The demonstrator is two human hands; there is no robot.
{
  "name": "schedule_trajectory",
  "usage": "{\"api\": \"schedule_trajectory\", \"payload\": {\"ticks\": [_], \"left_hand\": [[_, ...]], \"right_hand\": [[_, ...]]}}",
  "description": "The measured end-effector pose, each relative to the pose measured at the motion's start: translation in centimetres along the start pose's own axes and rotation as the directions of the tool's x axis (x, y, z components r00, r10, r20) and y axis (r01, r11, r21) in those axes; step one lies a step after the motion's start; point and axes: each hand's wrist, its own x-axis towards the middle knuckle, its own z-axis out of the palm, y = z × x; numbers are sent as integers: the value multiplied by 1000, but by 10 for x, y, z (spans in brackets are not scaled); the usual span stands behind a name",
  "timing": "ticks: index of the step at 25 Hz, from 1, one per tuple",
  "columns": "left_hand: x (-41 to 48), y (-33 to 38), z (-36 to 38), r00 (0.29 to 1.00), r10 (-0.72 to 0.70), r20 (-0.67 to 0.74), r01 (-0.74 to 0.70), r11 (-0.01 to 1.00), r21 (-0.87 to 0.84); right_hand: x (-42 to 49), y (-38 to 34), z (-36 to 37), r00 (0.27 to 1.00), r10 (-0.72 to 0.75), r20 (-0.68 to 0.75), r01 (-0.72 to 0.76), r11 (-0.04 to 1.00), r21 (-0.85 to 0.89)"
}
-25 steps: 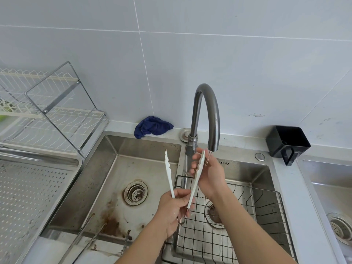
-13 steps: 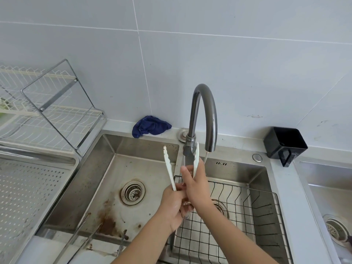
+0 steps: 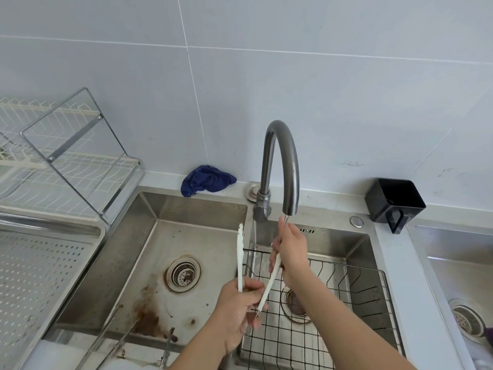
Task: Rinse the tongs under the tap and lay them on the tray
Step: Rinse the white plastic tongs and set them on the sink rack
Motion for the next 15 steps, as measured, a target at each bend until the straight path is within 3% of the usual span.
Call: {"api": "schedule_trajectory", "payload": {"ticks": [3,5,10,12,15], "left_hand": [[0,3,0,1000,1,-6,-1,1000,9],[6,12,2,1000,-25,0,25,1000,11],[15,16,8,997,-57,-49,53,996,-75],[16,11,10,996,-14,-93,5,996,-89],[17,7,18,982,118,-147,-115,993,27]], "right_hand": [[10,-17,-10,970,201,139,-236,918,320],[-2,-7,-3,958,167,232,-266,819,509],[-22,5,11,943,-5,333,-145,893,425],[-11,-18,9,950,-12,311,-128,895,428],[-6,-37,14,934,1,356,-164,889,427]]}}
